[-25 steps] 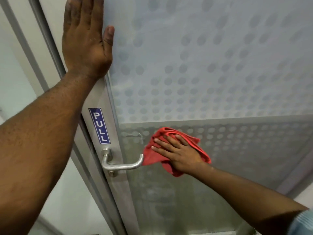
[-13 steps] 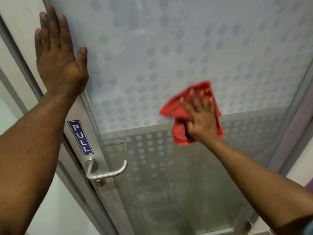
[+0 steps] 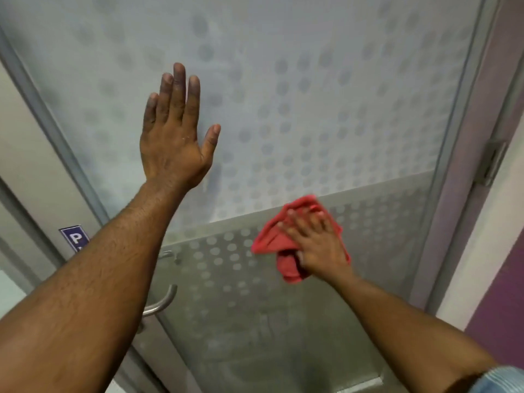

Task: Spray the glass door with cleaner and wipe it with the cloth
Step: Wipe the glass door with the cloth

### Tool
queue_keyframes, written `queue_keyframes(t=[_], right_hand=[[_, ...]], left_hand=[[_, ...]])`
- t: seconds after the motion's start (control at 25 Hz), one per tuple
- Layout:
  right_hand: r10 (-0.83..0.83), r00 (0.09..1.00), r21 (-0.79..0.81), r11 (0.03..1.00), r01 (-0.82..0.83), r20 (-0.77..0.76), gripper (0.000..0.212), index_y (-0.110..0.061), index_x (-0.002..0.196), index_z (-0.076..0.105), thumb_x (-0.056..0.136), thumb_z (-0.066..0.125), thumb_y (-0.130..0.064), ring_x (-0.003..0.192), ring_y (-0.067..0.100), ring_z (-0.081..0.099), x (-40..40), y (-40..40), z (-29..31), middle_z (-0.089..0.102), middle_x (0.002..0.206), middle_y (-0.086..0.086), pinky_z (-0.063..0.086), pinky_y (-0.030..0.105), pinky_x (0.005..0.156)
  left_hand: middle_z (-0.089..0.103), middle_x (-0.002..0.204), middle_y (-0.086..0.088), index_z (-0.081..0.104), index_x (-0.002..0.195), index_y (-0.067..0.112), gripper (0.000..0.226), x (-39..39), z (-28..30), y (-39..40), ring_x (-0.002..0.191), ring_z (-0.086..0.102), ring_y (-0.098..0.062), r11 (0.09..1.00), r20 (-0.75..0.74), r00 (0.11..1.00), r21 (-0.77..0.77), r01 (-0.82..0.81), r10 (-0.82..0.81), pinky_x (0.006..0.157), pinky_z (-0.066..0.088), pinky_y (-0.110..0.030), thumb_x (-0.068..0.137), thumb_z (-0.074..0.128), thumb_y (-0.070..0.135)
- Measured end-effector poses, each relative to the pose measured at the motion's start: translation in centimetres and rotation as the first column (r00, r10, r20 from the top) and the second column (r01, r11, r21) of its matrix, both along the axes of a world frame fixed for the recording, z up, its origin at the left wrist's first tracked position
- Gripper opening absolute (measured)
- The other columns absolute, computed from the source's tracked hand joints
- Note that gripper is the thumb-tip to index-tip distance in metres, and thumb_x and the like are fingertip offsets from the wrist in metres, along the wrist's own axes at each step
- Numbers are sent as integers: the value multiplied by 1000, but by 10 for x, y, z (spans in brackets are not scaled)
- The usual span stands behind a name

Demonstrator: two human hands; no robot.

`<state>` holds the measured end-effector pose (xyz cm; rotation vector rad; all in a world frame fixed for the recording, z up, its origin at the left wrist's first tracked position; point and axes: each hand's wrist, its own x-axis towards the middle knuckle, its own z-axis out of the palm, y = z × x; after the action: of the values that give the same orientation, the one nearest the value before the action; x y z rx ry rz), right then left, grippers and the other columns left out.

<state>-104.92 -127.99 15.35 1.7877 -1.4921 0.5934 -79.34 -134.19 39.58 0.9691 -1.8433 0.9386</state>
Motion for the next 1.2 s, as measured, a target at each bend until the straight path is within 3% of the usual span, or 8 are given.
queue_keyframes(t=[0.08, 0.24, 0.4, 0.52, 0.68, 0.76, 1.0, 1.2], right_hand=[[-94, 947, -104, 986, 131, 306, 96, -38, 154, 10, 73, 61, -34, 147, 35, 19, -42, 0, 33, 20, 160, 6, 1, 45, 120], [39, 597, -322, 869, 376, 802, 74, -4, 151, 26, 91, 46, -43, 144, 48, 20, -54, -20, 159, 26, 157, 22, 20, 61, 115], [-52, 877, -240, 952, 187, 479, 74, -24, 155, 13, 89, 43, -41, 150, 37, 8, -18, -18, 110, 5, 161, 3, 6, 54, 121], [-108, 834, -69, 983, 172, 540, 81, -31, 155, 3, 86, 45, -38, 151, 32, 5, -36, -4, -9, 5, 162, 5, 3, 49, 122], [-129, 76, 91, 920, 380, 989, 82, -4, 153, 2, 91, 22, -54, 150, 36, 6, -91, -3, -17, 6, 162, 19, 7, 43, 122], [-90, -87, 119, 891, 437, 992, 74, 0, 152, 0, 101, 26, -46, 151, 33, 2, -126, -3, 32, 3, 163, 18, -2, 37, 122], [-91, 2, 72, 801, 595, 996, 75, -11, 155, 0, 101, 29, -54, 151, 30, 5, -163, -13, 141, 11, 164, 8, 4, 45, 122], [-24, 270, -136, 819, 558, 963, 76, -18, 156, 4, 98, 34, -58, 152, 29, 4, -159, -13, 213, 8, 165, -1, 3, 47, 120]], left_hand=[[7, 165, -15, 5, 157, 10, 70, -24, -4, 3, 153, 4, -27, 1000, -5, 1000, 24, 0, 1, 123, 1, -38, 103, 25, 49], [7, 166, -13, 5, 157, 10, 68, -74, -6, 8, 153, 5, -25, 999, 60, 997, 17, 52, -52, 124, 3, -38, 104, 24, 48], [8, 165, -13, 6, 157, 11, 66, -116, -9, 10, 153, 6, -26, 995, 46, 994, 8, 100, -100, 124, 5, -40, 104, 23, 46], [8, 166, -13, 5, 158, 13, 66, -138, -10, 10, 153, 5, -25, 996, 66, 993, 1, 94, -94, 124, 3, -39, 104, 21, 47], [6, 166, -11, 3, 158, 15, 66, -146, -14, 7, 153, 4, -24, 997, 76, 994, -25, 79, -76, 123, 1, -36, 104, 22, 48], [4, 166, -10, 1, 158, 16, 66, -146, -15, 6, 153, 1, -21, 997, 79, 995, -31, 67, -64, 123, 0, -36, 104, 22, 49], [-1, 166, -7, 1, 158, 17, 68, -146, -16, 3, 152, -7, -16, 998, 76, 996, -42, 54, -51, 123, 0, -35, 103, 24, 49], [-2, 166, -4, 4, 159, 17, 71, -144, -17, 2, 153, -1, -18, 996, 107, 991, -37, 84, -79, 124, 1, -34, 101, 29, 50]])
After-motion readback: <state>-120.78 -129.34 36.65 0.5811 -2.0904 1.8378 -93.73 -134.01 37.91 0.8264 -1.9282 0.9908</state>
